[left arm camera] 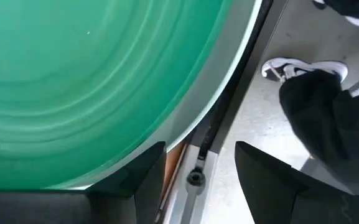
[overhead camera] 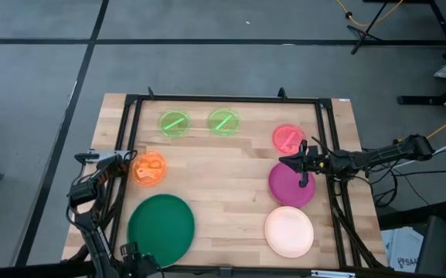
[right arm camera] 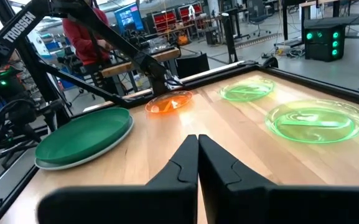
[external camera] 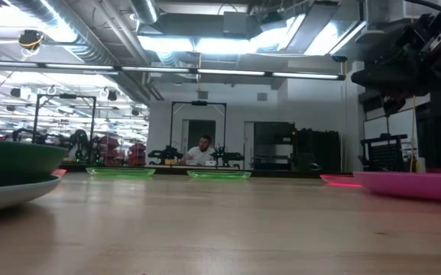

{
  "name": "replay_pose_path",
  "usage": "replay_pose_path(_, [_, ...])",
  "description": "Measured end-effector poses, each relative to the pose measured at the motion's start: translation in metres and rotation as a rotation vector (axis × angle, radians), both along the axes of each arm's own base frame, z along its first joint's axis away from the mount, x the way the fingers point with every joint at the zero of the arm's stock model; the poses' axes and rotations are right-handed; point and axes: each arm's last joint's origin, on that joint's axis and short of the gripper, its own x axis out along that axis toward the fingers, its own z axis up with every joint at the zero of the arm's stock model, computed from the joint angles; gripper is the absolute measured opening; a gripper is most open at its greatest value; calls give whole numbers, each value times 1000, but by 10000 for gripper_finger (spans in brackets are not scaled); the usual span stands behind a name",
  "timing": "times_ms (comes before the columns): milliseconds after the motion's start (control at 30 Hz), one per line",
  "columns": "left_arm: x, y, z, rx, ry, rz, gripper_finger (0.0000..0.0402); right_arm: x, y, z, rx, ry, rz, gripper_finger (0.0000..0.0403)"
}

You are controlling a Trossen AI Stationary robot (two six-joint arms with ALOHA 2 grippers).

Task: Stack plastic plates
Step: Move the stacked plates to the center of the table

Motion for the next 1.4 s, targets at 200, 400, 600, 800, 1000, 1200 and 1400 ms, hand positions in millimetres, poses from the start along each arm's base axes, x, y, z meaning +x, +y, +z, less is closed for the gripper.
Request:
replay_pose_path(200, [2, 1, 0, 37, -56, -96, 188, 0, 0, 0, 0, 0, 0, 1])
replay_pose_path(400, [0, 7, -7, 96, -72, -212, 173, 0, 0, 0, 0, 1, 0, 1])
replay_pose_path(600, [-2, 19, -18, 199, -79, -253, 147, 0, 0, -1, -2, 7, 0, 1])
replay_pose_path(800, [5, 25, -16, 209, -48, -230, 144, 0, 0, -1, -3, 8, 0, 1])
replay_pose_path(1000, [8, 26, -11, 247, -77, -262, 144, 0, 0, -1, -4, 12, 0, 1])
replay_pose_path(1200, [12, 32, -10, 313, -89, -346, 144, 0, 0, -1, -5, 15, 0, 1])
replay_pose_path(1400, [25, 42, -9, 383, -75, -455, 144, 0, 0, -2, -7, 20, 0, 1])
